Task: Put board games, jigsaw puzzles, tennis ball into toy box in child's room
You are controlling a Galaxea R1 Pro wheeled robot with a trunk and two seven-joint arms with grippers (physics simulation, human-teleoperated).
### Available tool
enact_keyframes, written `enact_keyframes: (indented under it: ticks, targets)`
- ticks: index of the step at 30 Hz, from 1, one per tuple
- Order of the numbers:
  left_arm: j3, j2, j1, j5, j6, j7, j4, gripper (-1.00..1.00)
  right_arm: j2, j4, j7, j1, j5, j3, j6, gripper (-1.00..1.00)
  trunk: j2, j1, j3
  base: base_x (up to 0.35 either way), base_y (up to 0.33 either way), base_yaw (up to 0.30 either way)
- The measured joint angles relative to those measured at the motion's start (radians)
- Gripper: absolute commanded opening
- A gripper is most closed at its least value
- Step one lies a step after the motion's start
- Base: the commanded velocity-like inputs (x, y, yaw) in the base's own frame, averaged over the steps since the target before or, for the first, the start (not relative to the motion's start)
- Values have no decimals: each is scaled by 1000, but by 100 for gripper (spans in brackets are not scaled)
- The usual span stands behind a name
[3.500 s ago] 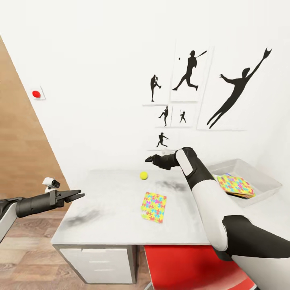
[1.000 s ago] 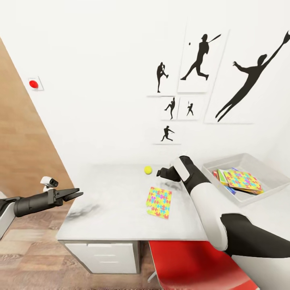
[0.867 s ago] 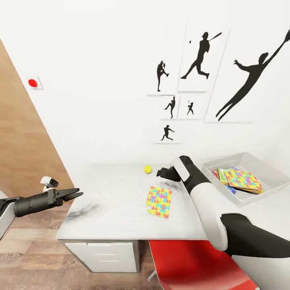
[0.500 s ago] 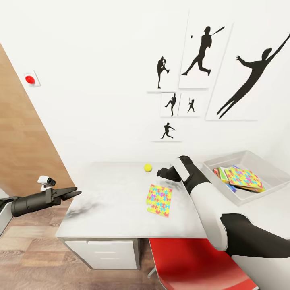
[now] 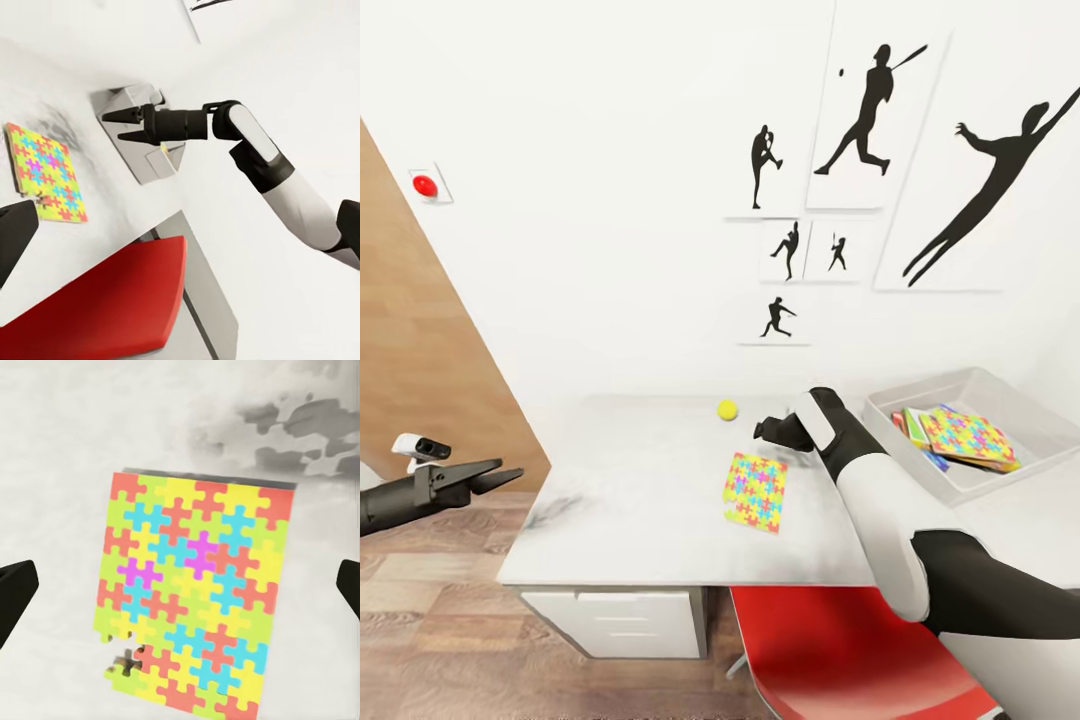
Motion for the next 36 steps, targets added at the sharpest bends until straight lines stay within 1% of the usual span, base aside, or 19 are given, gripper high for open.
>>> enact_keyframes:
  ticks: [5, 21, 28, 36]
  targets:
    - [0, 6, 0, 1, -9, -4, 13, 100, -2, 0, 0, 1, 0, -1, -1, 100, 0, 0, -8, 0, 0, 0]
    - [0, 7, -1, -1, -13, -3, 19, 100, -3, -1, 1, 8, -2, -2, -4, 100, 0, 0, -35, 0, 0, 0]
    - [0, 7, -2, -1, -13, -2, 19, 100, -3, 2, 4, 11, 0, -2, -60, 100, 0, 0, -46, 0, 0, 0]
    - [0, 6, -2, -1, -13, 1, 19, 100, -2, 4, 7, 11, 0, -1, -70, 100, 0, 0, -60, 0, 0, 0]
